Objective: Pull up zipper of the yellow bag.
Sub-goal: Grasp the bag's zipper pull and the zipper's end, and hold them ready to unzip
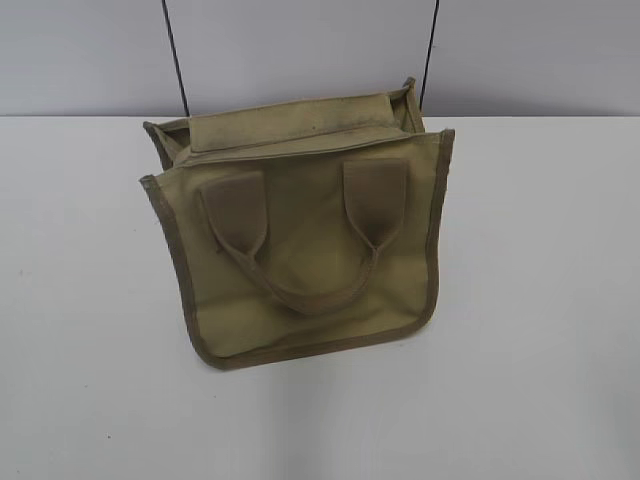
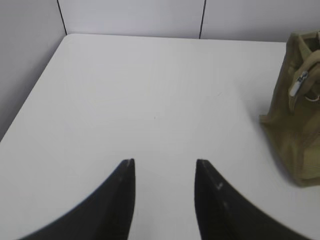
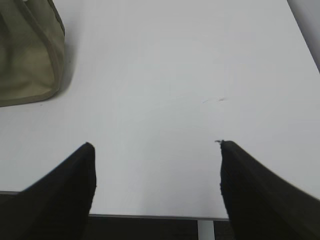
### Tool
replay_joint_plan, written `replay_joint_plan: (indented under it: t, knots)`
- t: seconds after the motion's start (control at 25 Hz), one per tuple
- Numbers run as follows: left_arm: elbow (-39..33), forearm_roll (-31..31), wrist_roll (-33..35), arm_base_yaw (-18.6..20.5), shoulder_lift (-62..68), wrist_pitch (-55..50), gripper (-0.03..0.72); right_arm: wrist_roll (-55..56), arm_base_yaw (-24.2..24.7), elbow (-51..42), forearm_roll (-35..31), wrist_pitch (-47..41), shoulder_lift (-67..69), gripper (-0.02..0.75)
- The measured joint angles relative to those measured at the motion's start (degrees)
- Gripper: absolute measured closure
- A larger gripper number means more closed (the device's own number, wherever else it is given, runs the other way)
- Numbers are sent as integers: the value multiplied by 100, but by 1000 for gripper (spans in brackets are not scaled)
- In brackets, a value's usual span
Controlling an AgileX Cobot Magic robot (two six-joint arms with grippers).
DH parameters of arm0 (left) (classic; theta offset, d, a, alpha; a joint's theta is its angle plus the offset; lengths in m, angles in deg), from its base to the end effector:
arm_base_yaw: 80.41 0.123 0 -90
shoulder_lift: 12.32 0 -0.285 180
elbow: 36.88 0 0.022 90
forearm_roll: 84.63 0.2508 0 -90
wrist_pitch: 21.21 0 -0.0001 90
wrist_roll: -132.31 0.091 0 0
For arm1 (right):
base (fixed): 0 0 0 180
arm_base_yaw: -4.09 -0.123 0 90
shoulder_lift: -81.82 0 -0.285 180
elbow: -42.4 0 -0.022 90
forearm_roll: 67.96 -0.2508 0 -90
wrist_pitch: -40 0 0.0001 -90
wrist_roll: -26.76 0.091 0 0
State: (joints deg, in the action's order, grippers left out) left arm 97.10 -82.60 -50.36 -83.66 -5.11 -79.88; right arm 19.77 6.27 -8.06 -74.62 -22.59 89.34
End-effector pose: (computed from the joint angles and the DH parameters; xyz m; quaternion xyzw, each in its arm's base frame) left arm -0.0105 0.0034 0.2925 0.0034 0.8284 -0.0112 0.5600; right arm -0.0032 0.0095 0.2660 -0.0387 0.8662 0.0183 0.4979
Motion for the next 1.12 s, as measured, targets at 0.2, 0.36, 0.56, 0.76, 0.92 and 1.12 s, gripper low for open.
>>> replay_joint_plan:
  t: [0.2, 0.36, 0.56, 0.76, 0.92, 1.12]
  knots:
    - [-1, 171, 0, 0, 111, 1373, 289, 0, 0, 0, 0, 0, 0, 174]
    - [-394, 222, 0, 0, 669, 3104, 245, 0, 0, 0, 0, 0, 0, 174]
    - [-1279, 79, 2, 0, 1899, 5548, 238, 0, 0, 0, 0, 0, 0, 174]
    - [-1755, 95, 2, 0, 3613, 7424, 242, 0, 0, 0, 0, 0, 0, 174]
    - [-1815, 614, -115, 0, 5391, 8797, 289, 0, 0, 0, 0, 0, 0, 174]
    - [-1815, 1891, -549, 0, 7202, 10436, 341, 0, 0, 0, 0, 0, 0, 174]
